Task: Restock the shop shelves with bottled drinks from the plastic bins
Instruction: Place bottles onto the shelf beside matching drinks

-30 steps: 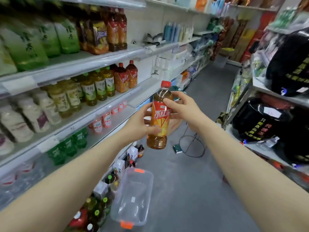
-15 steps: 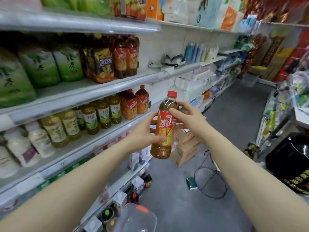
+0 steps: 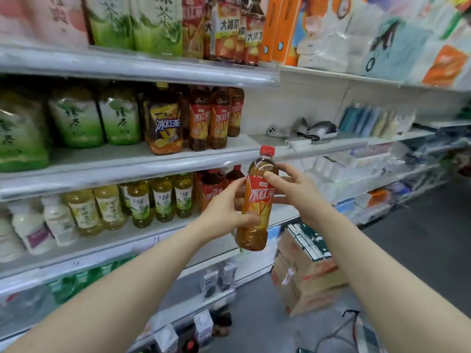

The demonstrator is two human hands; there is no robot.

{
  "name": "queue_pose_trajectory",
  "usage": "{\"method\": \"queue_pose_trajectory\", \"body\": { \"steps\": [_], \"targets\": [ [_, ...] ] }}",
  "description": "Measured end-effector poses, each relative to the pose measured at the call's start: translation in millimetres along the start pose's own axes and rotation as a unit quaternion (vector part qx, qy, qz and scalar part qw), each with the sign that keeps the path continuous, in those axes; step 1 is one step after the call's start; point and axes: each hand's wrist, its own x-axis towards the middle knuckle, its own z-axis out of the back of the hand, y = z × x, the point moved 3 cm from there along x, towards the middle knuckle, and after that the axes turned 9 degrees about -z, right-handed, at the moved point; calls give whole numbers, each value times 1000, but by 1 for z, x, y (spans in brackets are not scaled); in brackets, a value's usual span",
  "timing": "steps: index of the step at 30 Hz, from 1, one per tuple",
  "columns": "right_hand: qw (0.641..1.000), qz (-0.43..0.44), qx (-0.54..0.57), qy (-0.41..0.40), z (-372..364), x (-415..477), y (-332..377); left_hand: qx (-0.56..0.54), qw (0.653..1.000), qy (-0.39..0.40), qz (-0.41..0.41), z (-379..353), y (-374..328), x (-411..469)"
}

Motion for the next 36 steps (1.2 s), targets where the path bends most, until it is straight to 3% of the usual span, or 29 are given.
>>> {"method": "queue_pose_trajectory", "body": {
  "steps": [16,28,36],
  "targets": [
    [999,-17,25,31,-10,123,-2,36,999,1,31,37,41,83],
    [995,1,22,95,23,271,42,87,990,-102,40,47,67,216],
    [989,55,63,122,25,324,70,90,980,-173,30,55,66,252]
  ]
}}
